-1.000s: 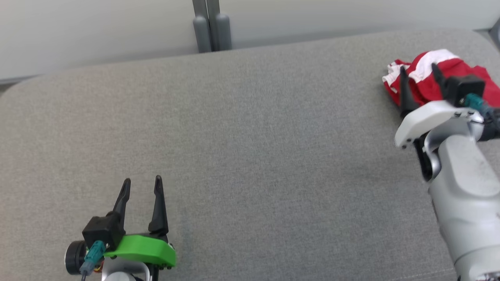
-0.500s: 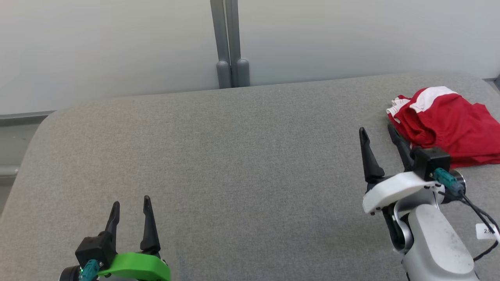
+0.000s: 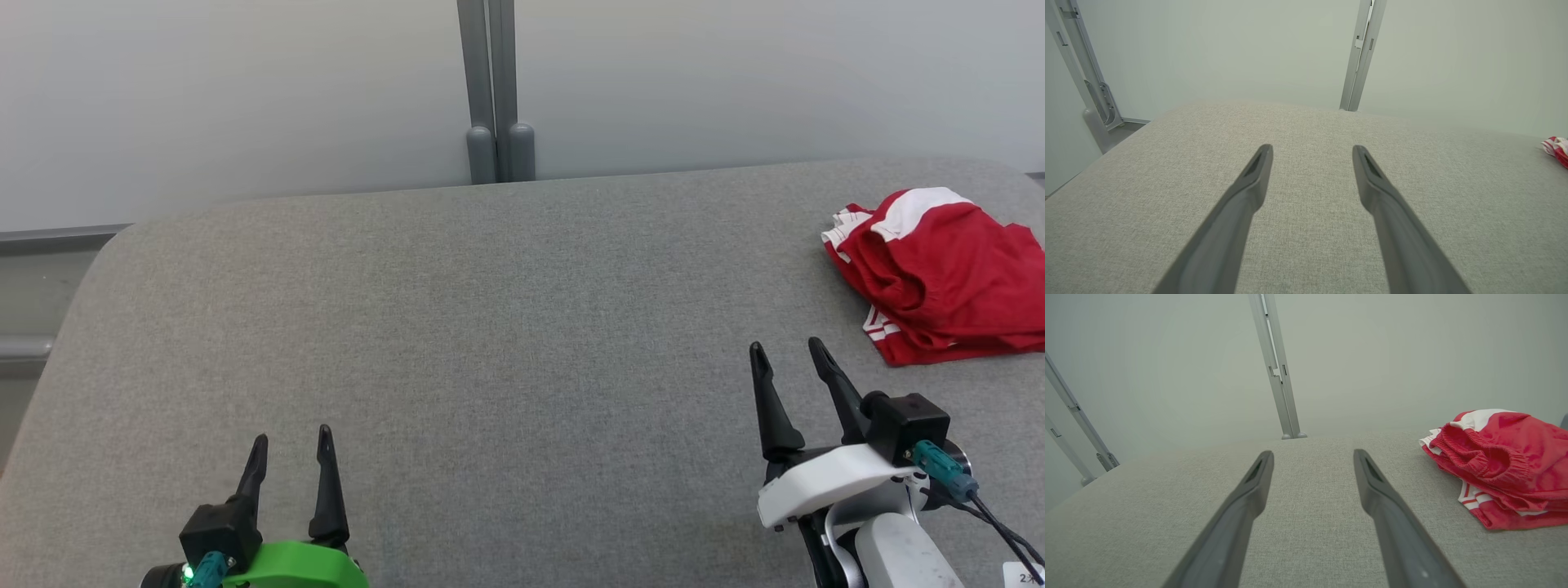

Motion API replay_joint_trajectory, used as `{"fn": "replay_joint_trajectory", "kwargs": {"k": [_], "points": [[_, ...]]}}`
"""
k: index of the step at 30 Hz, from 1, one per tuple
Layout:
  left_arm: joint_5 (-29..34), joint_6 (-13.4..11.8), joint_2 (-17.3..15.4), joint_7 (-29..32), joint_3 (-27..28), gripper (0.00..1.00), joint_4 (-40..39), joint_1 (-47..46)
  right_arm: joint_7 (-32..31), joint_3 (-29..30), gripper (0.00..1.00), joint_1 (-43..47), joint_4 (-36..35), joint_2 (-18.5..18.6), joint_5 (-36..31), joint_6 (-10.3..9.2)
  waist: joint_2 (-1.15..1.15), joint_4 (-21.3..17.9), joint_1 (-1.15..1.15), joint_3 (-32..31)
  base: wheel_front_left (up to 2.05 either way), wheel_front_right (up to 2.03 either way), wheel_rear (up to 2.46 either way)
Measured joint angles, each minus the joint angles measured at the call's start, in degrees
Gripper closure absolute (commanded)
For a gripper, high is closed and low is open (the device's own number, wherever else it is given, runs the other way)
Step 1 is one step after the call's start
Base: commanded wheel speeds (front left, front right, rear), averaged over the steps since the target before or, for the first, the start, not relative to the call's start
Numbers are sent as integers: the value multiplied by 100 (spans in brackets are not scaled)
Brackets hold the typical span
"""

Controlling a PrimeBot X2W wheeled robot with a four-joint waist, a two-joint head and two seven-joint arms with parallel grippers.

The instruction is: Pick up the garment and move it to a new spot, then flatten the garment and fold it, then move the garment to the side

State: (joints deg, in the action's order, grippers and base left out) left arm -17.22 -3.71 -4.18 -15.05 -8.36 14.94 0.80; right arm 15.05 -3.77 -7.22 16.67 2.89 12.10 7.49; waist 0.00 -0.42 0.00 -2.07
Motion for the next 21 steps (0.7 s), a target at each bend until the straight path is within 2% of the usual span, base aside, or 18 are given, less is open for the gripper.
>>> {"fn": "replay_joint_trajectory", "kwargs": {"k": [21], "points": [[-16, 81, 2, 0, -85, 0, 63, -20, 1, 18, 0, 176, -97, -1, -60, 0, 0, 18, 0, 0, 0, 0, 0]]}}
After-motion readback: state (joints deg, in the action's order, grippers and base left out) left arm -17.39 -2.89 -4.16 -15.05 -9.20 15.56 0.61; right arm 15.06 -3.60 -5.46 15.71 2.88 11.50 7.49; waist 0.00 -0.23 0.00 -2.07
